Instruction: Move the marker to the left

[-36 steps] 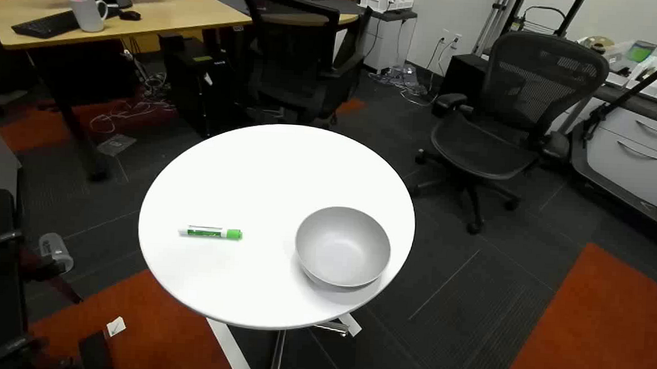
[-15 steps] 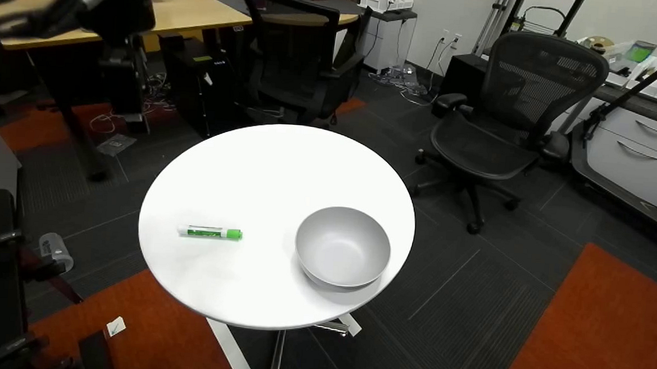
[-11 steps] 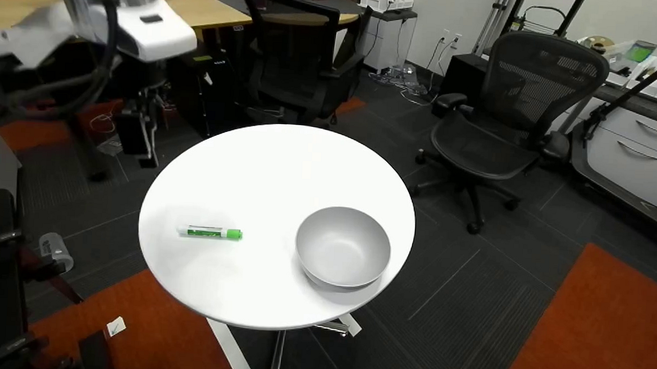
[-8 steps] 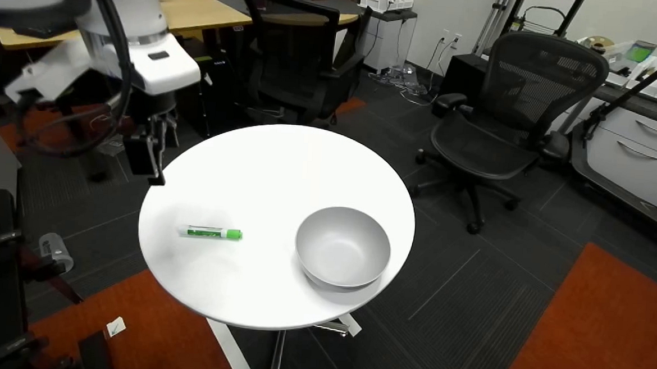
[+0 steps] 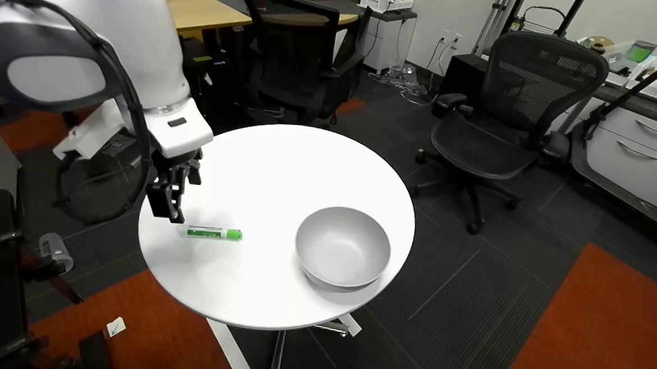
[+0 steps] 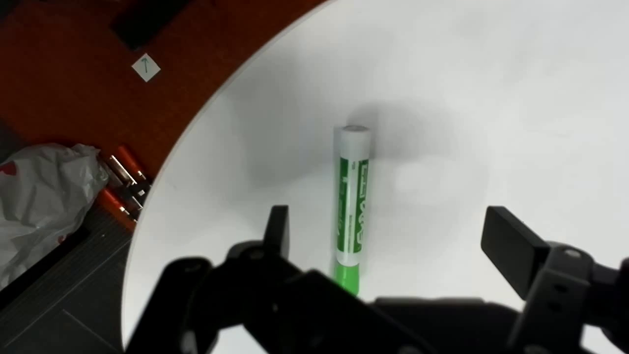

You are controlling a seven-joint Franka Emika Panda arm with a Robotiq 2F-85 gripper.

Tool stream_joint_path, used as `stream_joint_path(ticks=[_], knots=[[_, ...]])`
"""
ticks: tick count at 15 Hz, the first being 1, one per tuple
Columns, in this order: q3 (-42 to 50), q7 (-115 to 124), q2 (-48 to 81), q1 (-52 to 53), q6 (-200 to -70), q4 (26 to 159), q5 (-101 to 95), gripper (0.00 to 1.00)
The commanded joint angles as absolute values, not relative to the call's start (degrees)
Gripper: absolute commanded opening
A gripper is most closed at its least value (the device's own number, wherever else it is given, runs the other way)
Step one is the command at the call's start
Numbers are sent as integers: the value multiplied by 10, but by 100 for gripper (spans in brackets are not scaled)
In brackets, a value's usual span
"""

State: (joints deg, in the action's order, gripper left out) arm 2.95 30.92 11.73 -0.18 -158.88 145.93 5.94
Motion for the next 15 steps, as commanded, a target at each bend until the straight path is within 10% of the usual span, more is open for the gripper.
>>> stream_joint_path(ticks=[1, 14, 15], knots=[[51, 326, 158, 12, -1614, 1439, 67, 100], [83, 363, 229, 55, -1614, 1402, 66, 100], [85, 364, 232, 57, -1615, 1402, 65, 79]])
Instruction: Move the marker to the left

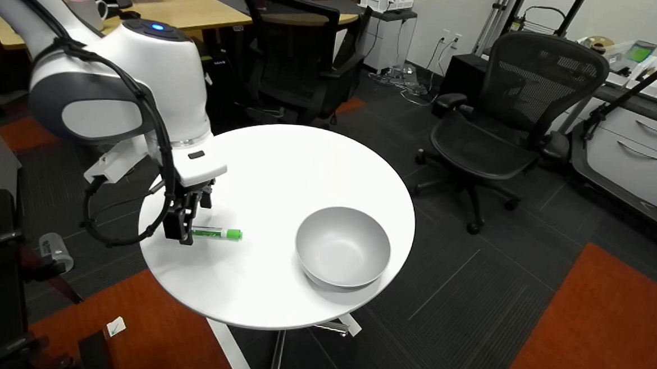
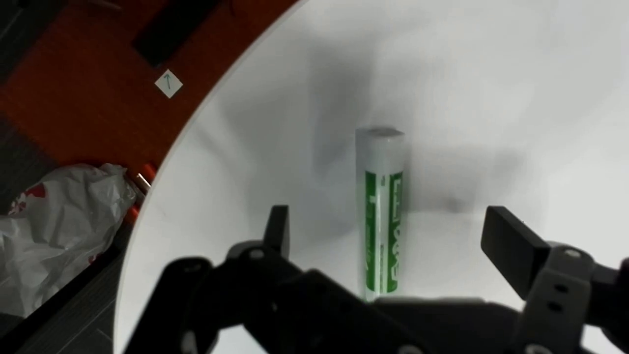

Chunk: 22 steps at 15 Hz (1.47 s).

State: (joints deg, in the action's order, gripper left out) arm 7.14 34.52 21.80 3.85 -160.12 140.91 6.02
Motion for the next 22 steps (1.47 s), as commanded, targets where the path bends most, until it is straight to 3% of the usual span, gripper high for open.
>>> stream_joint_path(ticks=[1, 10, 11, 13, 22], knots=[[88, 365, 234, 61, -1616, 1402, 63, 74], [97, 371, 247, 79, -1617, 1397, 64, 5], [96, 370, 247, 78, -1615, 1396, 65, 1], [95, 369, 245, 79, -1615, 1394, 65, 5], [84, 364, 217, 124, -1581, 1303, 40, 5]])
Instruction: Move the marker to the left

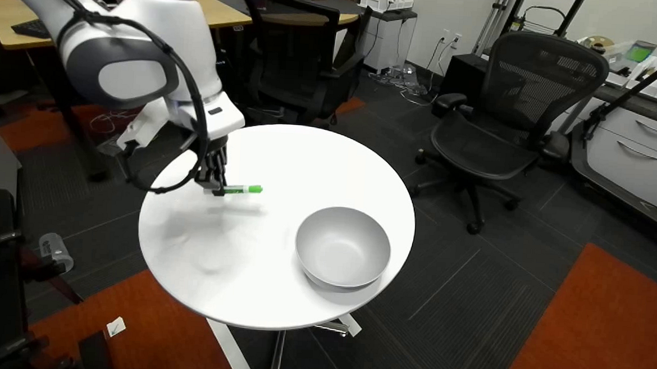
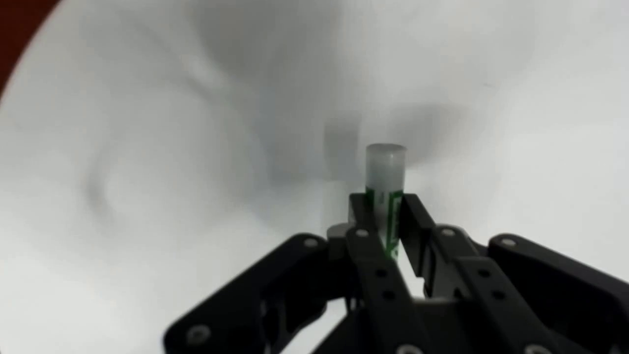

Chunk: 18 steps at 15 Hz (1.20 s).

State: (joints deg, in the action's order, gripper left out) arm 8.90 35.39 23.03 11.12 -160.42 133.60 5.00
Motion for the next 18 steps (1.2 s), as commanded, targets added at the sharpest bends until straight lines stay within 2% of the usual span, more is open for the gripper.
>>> stream_joint_path(ticks=[1, 9, 18], knots=[[80, 367, 221, 131, -1578, 1287, 39, 5], [3, 340, 265, 133, -1532, 1188, 61, 5], [-3, 347, 352, 143, -1467, 1077, 57, 5]])
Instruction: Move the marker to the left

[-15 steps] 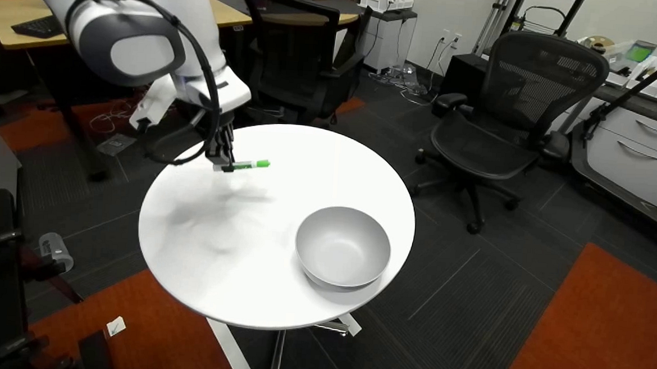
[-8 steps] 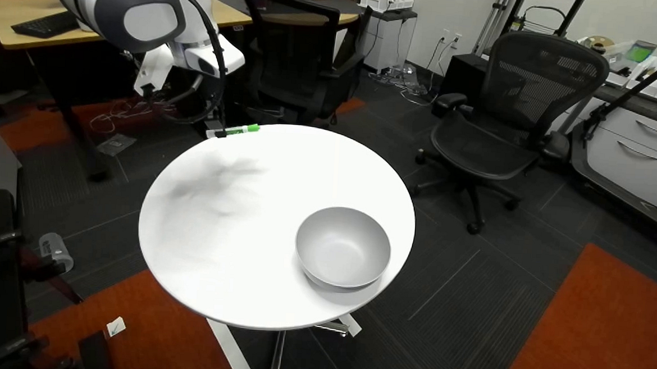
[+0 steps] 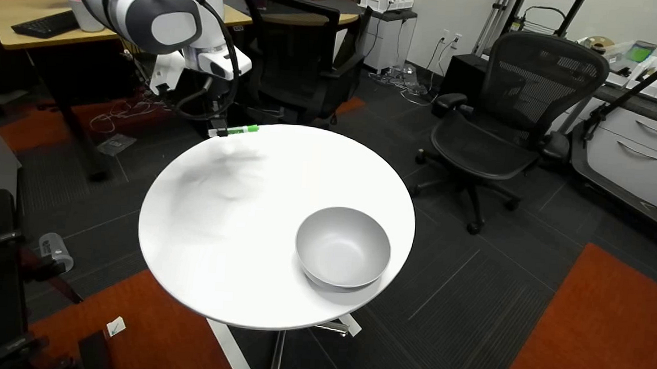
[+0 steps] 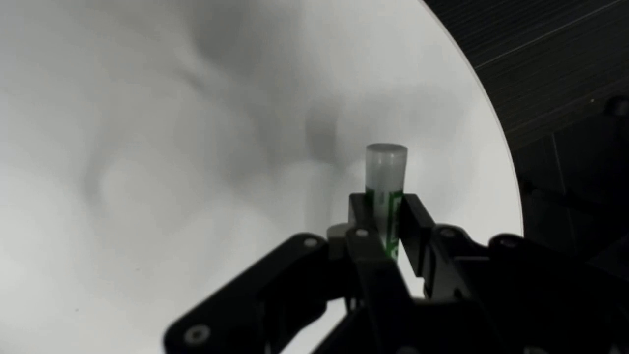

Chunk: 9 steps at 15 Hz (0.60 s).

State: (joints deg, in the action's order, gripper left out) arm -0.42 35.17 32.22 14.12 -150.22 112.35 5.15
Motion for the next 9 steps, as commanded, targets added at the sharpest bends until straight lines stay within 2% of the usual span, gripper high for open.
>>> stream_joint_path(ticks=[1, 9], knots=[[-2, 346, 359, 143, -1461, 1068, 56, 5], [1, 343, 398, 141, -1440, 1021, 57, 5]])
